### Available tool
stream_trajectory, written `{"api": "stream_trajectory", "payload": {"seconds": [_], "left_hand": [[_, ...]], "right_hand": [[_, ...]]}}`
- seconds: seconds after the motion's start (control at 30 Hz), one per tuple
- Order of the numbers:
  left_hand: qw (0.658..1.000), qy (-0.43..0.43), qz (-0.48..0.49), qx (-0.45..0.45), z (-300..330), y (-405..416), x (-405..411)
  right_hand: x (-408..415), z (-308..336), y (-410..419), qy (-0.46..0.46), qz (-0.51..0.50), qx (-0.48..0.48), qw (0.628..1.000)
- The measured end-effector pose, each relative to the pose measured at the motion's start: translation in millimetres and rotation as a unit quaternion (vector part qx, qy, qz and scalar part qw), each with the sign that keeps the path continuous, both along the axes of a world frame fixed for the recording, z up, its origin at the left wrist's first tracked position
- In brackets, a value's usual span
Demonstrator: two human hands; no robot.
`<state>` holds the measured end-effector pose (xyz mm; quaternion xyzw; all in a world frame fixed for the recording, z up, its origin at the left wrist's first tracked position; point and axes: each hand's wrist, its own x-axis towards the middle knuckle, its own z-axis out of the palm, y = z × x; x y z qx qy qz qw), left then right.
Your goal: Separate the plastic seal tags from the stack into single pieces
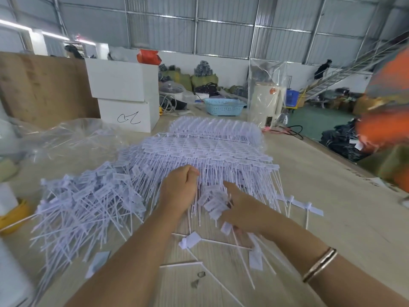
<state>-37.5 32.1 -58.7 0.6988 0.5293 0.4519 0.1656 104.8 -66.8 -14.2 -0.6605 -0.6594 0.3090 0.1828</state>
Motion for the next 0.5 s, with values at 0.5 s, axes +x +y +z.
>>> {"api": "stream_trajectory", "payload": {"seconds": [0.5], "left_hand": [[0.998, -0.053, -0.017, -0.028, -2, 1, -2]], "right_hand": [[31, 71, -17, 0.07, 0.005, 0.034, 0.997]]}}
